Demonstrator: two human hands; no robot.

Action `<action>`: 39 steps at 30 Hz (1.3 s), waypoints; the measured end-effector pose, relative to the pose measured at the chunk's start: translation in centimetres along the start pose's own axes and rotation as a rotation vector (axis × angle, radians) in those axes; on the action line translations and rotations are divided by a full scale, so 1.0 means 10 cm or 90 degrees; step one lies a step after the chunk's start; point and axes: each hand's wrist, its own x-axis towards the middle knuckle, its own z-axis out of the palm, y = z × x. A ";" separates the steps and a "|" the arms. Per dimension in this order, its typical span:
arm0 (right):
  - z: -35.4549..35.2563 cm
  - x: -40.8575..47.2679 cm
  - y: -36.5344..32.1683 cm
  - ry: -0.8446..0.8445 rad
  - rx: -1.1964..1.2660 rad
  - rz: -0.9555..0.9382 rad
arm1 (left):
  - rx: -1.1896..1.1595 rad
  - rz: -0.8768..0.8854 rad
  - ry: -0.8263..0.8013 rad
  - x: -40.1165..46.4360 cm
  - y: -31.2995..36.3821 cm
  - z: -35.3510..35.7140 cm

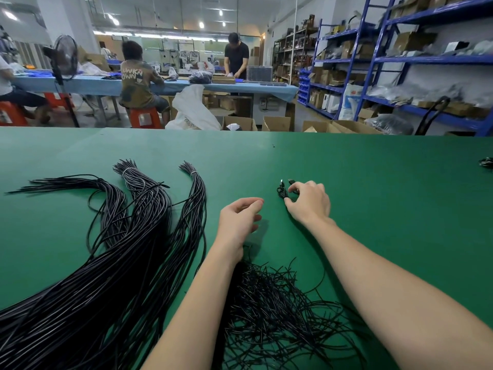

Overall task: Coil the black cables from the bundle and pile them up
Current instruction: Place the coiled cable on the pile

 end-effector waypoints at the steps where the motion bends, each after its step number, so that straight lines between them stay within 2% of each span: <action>1: 0.00 -0.02 -0.01 -0.002 0.000 -0.005 | 0.001 -0.002 -0.002 0.00 0.00 0.00; 5: 0.02 -0.04 -0.04 -0.029 0.028 -0.003 | -0.001 -0.008 -0.008 0.00 0.00 0.02; 11: 0.06 0.02 -0.03 -0.001 0.112 0.087 | 0.007 -0.012 -0.021 -0.01 0.00 0.03; 17: -0.11 -0.06 -0.14 0.042 0.158 0.060 | 0.013 -0.011 -0.020 0.02 0.02 0.01; 20: -0.30 -0.20 -0.29 0.045 0.269 0.064 | 0.023 -0.007 -0.020 0.00 0.03 0.02; 22: -0.40 -0.35 -0.35 0.011 0.335 0.066 | 0.031 -0.002 -0.023 -0.02 0.05 0.03; 24: -0.43 -0.55 -0.38 -0.075 0.350 0.044 | 0.041 0.000 -0.026 -0.04 0.07 0.03; 28: -0.26 -0.95 -0.42 -0.278 0.260 0.027 | 0.077 0.014 0.007 -0.04 0.09 -0.01; 34: -0.36 -1.00 -0.52 -0.336 0.193 0.002 | 0.108 0.058 0.029 0.01 0.08 -0.03; 39: -0.62 -1.01 -0.72 -0.287 0.130 -0.048 | 0.079 0.036 0.066 0.03 -0.02 -0.06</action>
